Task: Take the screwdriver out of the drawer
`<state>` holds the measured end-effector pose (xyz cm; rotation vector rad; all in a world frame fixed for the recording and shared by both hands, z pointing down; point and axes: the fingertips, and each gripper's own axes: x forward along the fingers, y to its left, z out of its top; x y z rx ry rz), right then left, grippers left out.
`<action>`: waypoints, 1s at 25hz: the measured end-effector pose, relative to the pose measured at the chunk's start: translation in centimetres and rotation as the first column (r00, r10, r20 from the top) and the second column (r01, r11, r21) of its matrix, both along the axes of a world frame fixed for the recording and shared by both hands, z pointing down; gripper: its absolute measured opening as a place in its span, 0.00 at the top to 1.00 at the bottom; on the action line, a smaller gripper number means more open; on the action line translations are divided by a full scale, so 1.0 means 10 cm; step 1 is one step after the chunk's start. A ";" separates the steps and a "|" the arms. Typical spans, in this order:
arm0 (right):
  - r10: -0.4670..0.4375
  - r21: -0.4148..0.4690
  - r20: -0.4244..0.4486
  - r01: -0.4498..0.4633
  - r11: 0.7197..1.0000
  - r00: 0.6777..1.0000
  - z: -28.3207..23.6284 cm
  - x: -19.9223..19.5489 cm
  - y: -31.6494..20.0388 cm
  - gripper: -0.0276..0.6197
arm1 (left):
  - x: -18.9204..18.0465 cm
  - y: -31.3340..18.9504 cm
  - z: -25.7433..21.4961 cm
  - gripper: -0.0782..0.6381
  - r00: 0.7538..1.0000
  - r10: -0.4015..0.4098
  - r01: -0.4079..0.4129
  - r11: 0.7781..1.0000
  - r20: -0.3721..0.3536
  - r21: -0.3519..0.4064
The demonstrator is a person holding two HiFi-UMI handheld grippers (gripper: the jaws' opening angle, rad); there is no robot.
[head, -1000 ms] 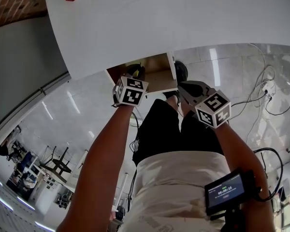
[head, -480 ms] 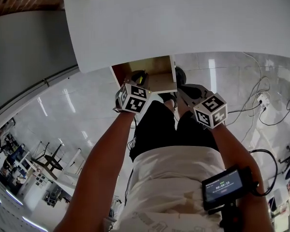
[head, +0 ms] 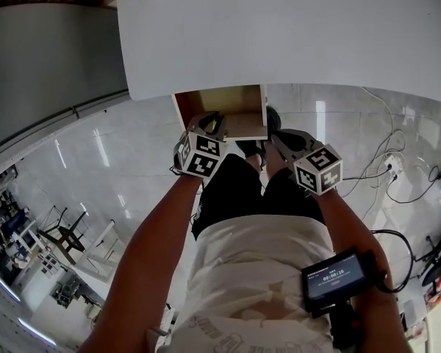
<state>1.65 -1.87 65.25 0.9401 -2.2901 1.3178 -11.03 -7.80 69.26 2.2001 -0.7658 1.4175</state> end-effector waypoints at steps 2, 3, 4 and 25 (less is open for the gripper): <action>-0.003 0.004 -0.001 0.003 1.000 1.000 -0.02 -0.02 -0.02 0.95 | 0.00 0.02 -0.06 0.82 1.000 -0.011 0.011 1.000 -0.010 0.001; -0.006 0.006 -0.003 0.006 1.000 1.000 -0.04 -0.03 -0.03 0.95 | 0.00 0.03 -0.10 0.82 1.000 -0.015 0.015 1.000 -0.016 0.002; -0.009 0.009 -0.005 0.009 1.000 1.000 -0.06 -0.04 -0.04 0.95 | 0.01 0.03 -0.14 0.82 1.000 -0.020 0.020 1.000 -0.022 0.004; -0.082 0.053 -0.032 0.084 0.995 0.996 -0.59 -0.29 -0.21 0.95 | -0.23 0.14 -0.80 0.82 0.952 -0.257 0.260 0.966 -0.165 -0.003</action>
